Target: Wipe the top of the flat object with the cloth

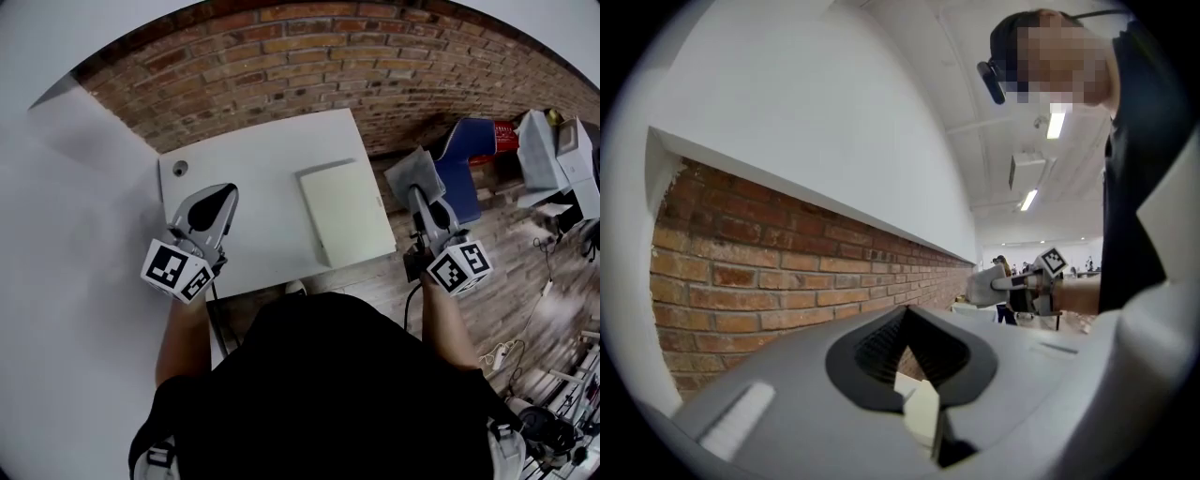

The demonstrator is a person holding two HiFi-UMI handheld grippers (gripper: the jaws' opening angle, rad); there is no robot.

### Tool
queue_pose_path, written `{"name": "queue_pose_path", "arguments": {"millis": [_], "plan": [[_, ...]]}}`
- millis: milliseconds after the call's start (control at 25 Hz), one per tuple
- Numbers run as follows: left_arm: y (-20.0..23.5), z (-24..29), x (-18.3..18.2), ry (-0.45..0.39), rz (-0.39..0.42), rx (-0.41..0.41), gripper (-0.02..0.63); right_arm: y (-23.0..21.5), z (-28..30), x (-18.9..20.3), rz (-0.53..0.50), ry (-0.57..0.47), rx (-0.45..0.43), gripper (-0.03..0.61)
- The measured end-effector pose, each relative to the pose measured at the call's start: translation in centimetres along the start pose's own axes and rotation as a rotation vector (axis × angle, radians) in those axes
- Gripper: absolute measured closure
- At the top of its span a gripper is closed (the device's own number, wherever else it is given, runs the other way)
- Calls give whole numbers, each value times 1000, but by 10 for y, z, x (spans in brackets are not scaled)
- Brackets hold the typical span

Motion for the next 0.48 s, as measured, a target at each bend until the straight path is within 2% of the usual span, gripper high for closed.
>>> {"name": "queue_pose_path", "arguments": {"millis": [480], "plan": [[30, -11, 3, 6, -37, 26, 614, 25, 31, 1, -20, 29, -6, 569]]}}
Point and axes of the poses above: the fingertips, and each gripper's own axes: z forward along the fingers, y to its left, x out of its underside, the point moved 4 cm from there along -z, backward along the fingers, and after that the axes turned 8 degrees about -z, right-handed, at the moved point
